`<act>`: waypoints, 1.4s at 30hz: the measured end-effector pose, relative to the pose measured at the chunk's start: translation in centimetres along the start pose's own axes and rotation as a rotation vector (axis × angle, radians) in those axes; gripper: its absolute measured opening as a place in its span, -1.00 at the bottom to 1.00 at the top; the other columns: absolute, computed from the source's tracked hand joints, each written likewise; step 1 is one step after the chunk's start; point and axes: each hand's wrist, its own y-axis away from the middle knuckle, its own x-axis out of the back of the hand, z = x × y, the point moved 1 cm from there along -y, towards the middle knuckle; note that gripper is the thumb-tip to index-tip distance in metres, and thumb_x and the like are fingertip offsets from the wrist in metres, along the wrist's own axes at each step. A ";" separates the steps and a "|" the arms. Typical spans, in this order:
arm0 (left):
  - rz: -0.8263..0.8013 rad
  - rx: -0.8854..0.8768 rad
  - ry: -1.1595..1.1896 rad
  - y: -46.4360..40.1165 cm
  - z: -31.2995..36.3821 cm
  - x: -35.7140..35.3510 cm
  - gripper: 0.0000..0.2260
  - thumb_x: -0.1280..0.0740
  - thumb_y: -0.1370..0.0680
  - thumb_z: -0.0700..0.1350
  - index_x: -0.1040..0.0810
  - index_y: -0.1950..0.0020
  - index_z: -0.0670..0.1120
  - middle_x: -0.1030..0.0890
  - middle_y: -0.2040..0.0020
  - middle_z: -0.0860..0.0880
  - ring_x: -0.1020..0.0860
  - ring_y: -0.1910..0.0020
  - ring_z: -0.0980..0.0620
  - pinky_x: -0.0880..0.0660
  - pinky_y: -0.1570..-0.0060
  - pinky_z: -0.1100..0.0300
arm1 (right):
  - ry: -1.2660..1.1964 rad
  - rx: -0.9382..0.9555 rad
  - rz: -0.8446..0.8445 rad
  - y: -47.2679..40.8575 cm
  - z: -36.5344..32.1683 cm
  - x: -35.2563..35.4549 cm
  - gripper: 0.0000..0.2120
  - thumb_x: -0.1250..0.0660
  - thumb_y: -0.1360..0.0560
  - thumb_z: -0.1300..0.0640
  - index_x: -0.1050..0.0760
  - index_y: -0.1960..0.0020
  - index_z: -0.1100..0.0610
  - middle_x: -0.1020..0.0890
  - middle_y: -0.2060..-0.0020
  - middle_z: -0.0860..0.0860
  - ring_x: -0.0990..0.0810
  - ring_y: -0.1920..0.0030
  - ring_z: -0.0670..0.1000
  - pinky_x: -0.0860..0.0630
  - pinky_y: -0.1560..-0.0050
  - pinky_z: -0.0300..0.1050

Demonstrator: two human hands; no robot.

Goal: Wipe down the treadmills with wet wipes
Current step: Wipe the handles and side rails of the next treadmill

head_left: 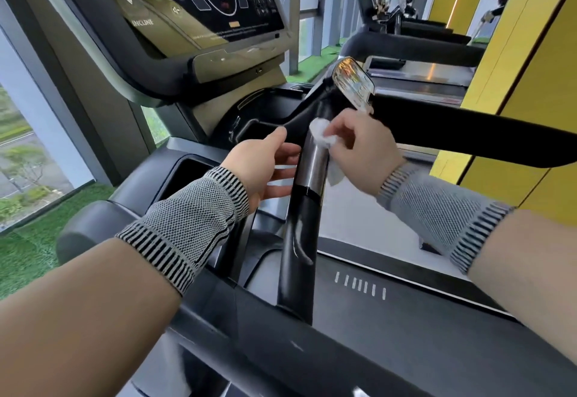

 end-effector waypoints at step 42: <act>-0.075 0.202 0.189 10.2 -4.2 2.9 -0.54 -0.10 -0.62 0.15 -0.54 -0.25 -0.15 -0.59 -0.10 -0.07 -0.55 -0.14 -0.02 -0.50 -0.01 0.04 | 0.304 0.898 -0.251 7.2 -3.3 0.2 -0.73 -0.16 -0.52 0.29 -0.63 0.12 0.20 -0.63 0.15 0.09 -0.47 0.09 0.09 -0.47 0.01 -0.04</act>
